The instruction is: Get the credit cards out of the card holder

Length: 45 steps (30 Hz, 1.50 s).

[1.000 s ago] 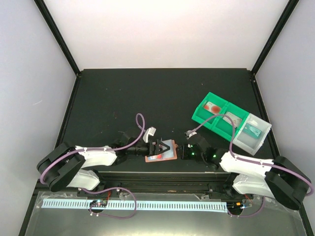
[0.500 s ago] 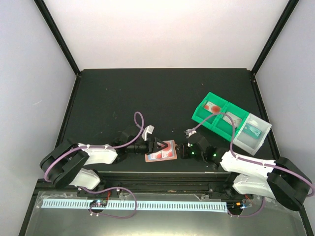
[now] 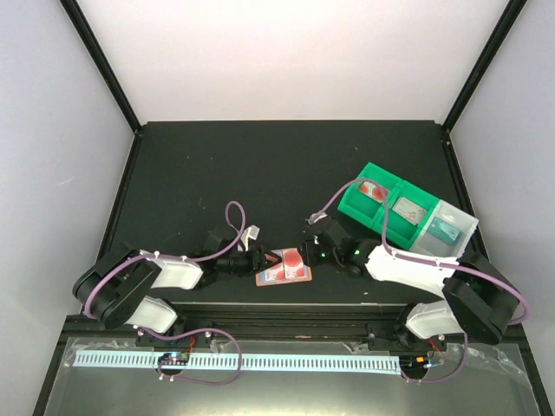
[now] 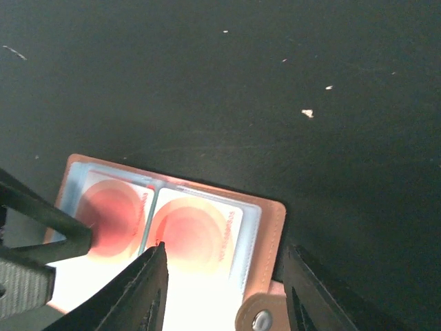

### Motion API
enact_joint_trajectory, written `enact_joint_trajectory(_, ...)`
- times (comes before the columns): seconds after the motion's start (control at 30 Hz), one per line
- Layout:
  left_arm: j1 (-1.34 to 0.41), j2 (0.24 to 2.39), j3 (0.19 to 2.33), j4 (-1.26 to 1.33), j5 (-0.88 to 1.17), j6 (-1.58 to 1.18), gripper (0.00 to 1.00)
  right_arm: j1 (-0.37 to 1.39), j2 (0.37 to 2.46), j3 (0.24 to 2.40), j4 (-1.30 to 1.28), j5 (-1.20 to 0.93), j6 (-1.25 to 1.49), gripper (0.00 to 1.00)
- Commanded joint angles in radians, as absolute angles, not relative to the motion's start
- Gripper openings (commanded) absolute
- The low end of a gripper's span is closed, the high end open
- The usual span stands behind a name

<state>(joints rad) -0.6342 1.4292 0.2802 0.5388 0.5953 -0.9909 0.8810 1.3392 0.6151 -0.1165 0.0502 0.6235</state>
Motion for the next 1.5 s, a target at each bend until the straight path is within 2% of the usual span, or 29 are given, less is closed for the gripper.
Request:
enact_joint_trajectory(0.0,-0.622,1.432,0.281,0.488,0.604,-0.923,0.55,0.883,1.386,0.661,-0.158,0.116,0.547,0.47)
enact_joint_trajectory(0.13,-0.611,1.415,0.278,0.451,0.594,-0.905,0.53,0.883,1.440,0.686,-0.146,0.086,0.531,0.40)
enact_joint_trajectory(0.3,-0.601,1.356,0.303,0.333,0.559,-0.882,0.45,0.884,1.515,0.694,-0.125,0.004,0.529,0.35)
enact_joint_trajectory(0.47,-0.602,1.219,0.319,0.247,0.535,-0.860,0.45,0.885,1.525,0.640,-0.086,-0.014,0.571,0.24)
enact_joint_trajectory(0.6,-0.614,1.167,0.315,0.286,0.548,-0.867,0.47,0.886,1.526,0.576,-0.019,-0.052,0.611,0.16)
enact_joint_trajectory(0.87,-0.655,1.272,0.341,0.376,0.551,-0.902,0.46,0.913,1.534,0.519,0.026,-0.066,0.671,0.12)
enact_joint_trajectory(1.03,-0.682,1.409,0.335,0.450,0.535,-0.929,0.46,0.914,1.539,0.486,0.057,-0.062,0.691,0.08)
enact_joint_trajectory(1.13,-0.689,1.470,0.319,0.530,0.532,-0.963,0.40,0.914,1.544,0.473,0.075,-0.071,0.699,0.06)
enact_joint_trajectory(1.23,-0.692,1.515,0.310,0.582,0.527,-0.986,0.39,0.916,1.547,0.464,0.095,-0.082,0.704,0.06)
enact_joint_trajectory(1.47,-0.702,1.566,0.327,0.571,0.508,-0.983,0.39,0.916,1.561,0.450,0.116,-0.085,0.709,0.04)
